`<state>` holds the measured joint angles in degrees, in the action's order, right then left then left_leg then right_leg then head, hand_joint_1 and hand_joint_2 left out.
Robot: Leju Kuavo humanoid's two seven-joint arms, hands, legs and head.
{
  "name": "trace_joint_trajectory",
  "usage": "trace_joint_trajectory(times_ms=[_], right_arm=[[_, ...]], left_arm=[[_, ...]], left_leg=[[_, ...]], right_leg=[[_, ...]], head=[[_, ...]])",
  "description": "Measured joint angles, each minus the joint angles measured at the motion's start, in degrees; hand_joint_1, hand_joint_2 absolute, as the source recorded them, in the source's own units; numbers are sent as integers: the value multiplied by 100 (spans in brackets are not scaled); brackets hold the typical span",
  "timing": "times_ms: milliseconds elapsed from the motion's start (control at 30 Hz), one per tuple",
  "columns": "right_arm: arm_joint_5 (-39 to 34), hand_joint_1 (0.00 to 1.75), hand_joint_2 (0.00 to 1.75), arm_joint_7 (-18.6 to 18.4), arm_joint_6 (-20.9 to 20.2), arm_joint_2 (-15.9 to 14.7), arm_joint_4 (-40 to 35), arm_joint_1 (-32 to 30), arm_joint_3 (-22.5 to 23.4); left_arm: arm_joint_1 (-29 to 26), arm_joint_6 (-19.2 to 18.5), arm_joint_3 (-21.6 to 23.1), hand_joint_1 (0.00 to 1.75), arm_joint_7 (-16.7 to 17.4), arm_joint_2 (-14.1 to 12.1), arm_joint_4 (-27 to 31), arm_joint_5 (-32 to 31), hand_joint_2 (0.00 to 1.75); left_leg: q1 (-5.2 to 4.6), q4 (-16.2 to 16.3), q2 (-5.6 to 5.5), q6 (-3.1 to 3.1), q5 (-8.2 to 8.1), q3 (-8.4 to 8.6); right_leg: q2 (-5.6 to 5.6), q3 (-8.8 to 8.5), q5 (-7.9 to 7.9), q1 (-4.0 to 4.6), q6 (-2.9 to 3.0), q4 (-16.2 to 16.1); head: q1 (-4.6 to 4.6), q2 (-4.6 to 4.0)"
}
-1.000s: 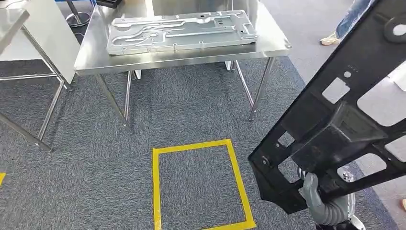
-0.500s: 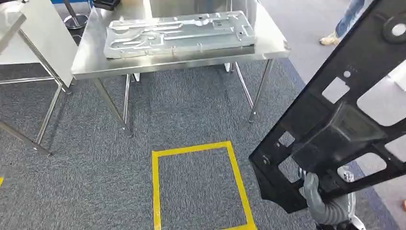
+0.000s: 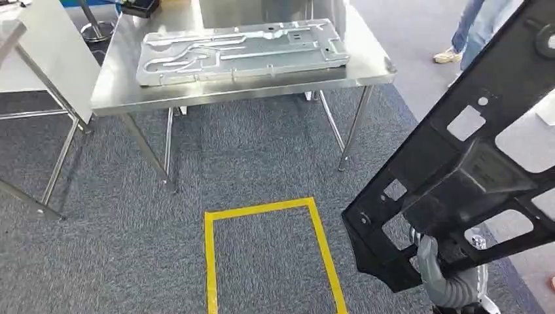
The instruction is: Take the parts from the cabinet and place them on the table.
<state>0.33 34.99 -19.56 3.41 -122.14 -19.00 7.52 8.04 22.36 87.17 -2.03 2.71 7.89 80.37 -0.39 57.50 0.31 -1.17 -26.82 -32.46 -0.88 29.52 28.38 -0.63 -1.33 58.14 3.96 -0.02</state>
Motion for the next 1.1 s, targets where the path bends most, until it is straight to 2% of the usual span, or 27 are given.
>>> trace_joint_trajectory(times_ms=[67,100,167,200,233,267,300,367,400,433,467,533,567,600,633,700,733,767,800,867,900,933,967,1000,1033,1067,1100], right_arm=[[-4,175,175,4,-4,-11,0,-1,-2],[-4,175,175,4,-2,-11,0,4,-4],[-2,175,175,11,-2,-13,0,-16,-6],[-2,175,175,11,0,-13,2,-39,-7],[0,175,175,13,0,-13,2,-54,-7],[2,175,175,13,0,-13,2,-57,-7],[4,175,175,20,0,-13,2,-61,-7],[22,175,175,33,4,-13,0,-72,-7],[33,175,175,35,11,-13,11,-64,-11],[39,175,175,44,18,-11,0,-56,-15],[52,175,175,41,24,-13,-4,-70,-20],[57,175,175,7,33,-11,-13,-43,-22],[59,175,175,-2,33,-11,-22,-38,-26],[59,175,175,-17,33,-9,-33,-21,-31],[59,175,175,-22,33,-7,-33,-6,-37],[61,175,175,-31,33,-4,-33,-5,-48],[61,175,175,-31,31,-2,-33,-4,-52],[61,175,175,-31,26,-2,-33,-4,-55],[61,175,175,-31,22,0,-33,-3,-55],[61,175,175,-33,6,0,-33,13,-55],[59,175,175,-33,-7,4,-31,24,-55],[59,175,175,-35,-7,7,-31,35,-55],[53,175,175,-37,-7,7,-33,47,-55],[55,175,175,-50,-11,7,-33,43,-55],[52,175,175,-55,-18,7,-31,36,-55],[52,175,175,-55,-26,11,-31,54,-55],[50,175,175,-55,-37,9,-31,65,-52]], left_arm=[[-2,0,0,0,-4,4,0,4,175],[6,0,0,0,-9,4,0,4,175],[5,-2,0,0,-11,2,0,4,175],[1,-2,0,0,-13,2,0,4,175],[-7,-15,0,0,-18,2,0,4,175],[-17,-15,0,0,-17,4,0,4,175],[-23,-17,0,0,-17,4,0,4,175],[-22,-24,0,0,-17,13,0,4,175],[-15,-24,0,0,-17,13,0,4,175],[-7,-26,0,0,-17,13,0,4,175],[-5,-26,0,0,-13,13,0,0,175],[-1,-28,0,0,-7,13,0,4,175],[10,-28,0,0,-7,9,0,4,175],[27,-28,0,0,-7,9,0,4,175],[31,-28,0,0,-4,9,0,4,175],[35,-28,0,0,-4,9,0,4,175],[23,-28,0,0,-2,9,0,4,175],[2,-33,0,0,4,9,0,4,175],[-11,-33,0,0,7,9,0,4,175],[-7,-31,0,0,7,7,0,4,175],[-9,-26,0,0,7,-11,-2,4,175],[-6,-20,0,0,7,-22,-2,-4,175],[2,-15,0,0,7,-17,0,0,175],[-6,-17,0,0,7,-17,0,0,175],[-20,-17,0,0,9,-17,-2,7,175],[-23,-17,0,0,9,-11,0,5,175],[-12,-17,-2,0,9,-7,0,4,175]], left_leg=[[28,-96,1,-69,8,176],[31,-97,1,-96,-7,199],[21,-94,1,-122,-44,224],[18,-89,2,-122,-65,235],[18,-85,1,-114,-92,261],[20,-85,-1,-103,-127,307],[24,-84,-3,-87,-171,368],[32,-84,-4,-39,-273,501],[22,-83,1,-4,-305,554],[20,-61,3,36,-326,515],[10,-70,19,84,-381,502],[0,-18,28,141,-370,604],[15,73,23,165,-412,576],[28,370,12,180,-450,451],[34,745,10,205,-571,232],[52,1595,9,239,-969,-333],[51,1813,9,253,-1041,-531],[51,1780,9,235,-951,-602],[46,1483,6,201,-688,-554],[11,523,7,85,30,-260],[-29,201,12,23,191,-172],[-62,247,12,23,-72,-220],[-68,183,-5,-4,-104,-181],[-69,93,-6,-34,39,-179],[-47,61,-11,-66,72,-118],[-23,15,-18,-81,98,10],[-5,-27,-6,-102,91,85]], right_leg=[[25,4,92,-32,-44,158],[30,149,264,-23,-40,431],[31,645,638,-36,-93,1247],[32,879,759,-37,-117,1587],[33,1037,751,-39,-126,1750],[35,1046,570,-45,-143,1623],[44,925,275,-55,-149,1249],[78,503,-402,-68,-112,189],[103,481,-214,-39,-73,134],[124,517,-37,8,3,94],[115,504,-213,5,61,81],[93,439,-183,-17,131,73],[85,361,-176,-39,162,28],[95,306,-148,-39,194,19],[94,286,-122,-38,216,19],[86,242,-58,-17,242,20],[72,206,-24,-11,246,22],[53,160,12,-3,242,22],[44,94,56,7,240,21],[47,-45,143,33,233,14],[50,-73,180,22,222,3],[42,-90,191,31,187,-1],[40,-67,214,17,138,-18],[43,-127,171,21,108,31],[46,-136,130,35,61,69],[46,-153,158,37,40,111],[56,-143,265,11,6,253]], head=[[-2,0],[0,0],[0,0],[0,0],[0,0],[0,0],[0,0],[0,0],[-2,0],[-2,0],[-2,0],[0,0],[-2,0],[7,0],[4,0],[4,0],[4,0],[4,0],[4,0],[4,0],[2,0],[4,0],[2,0],[2,0],[2,0],[4,0],[0,0]])
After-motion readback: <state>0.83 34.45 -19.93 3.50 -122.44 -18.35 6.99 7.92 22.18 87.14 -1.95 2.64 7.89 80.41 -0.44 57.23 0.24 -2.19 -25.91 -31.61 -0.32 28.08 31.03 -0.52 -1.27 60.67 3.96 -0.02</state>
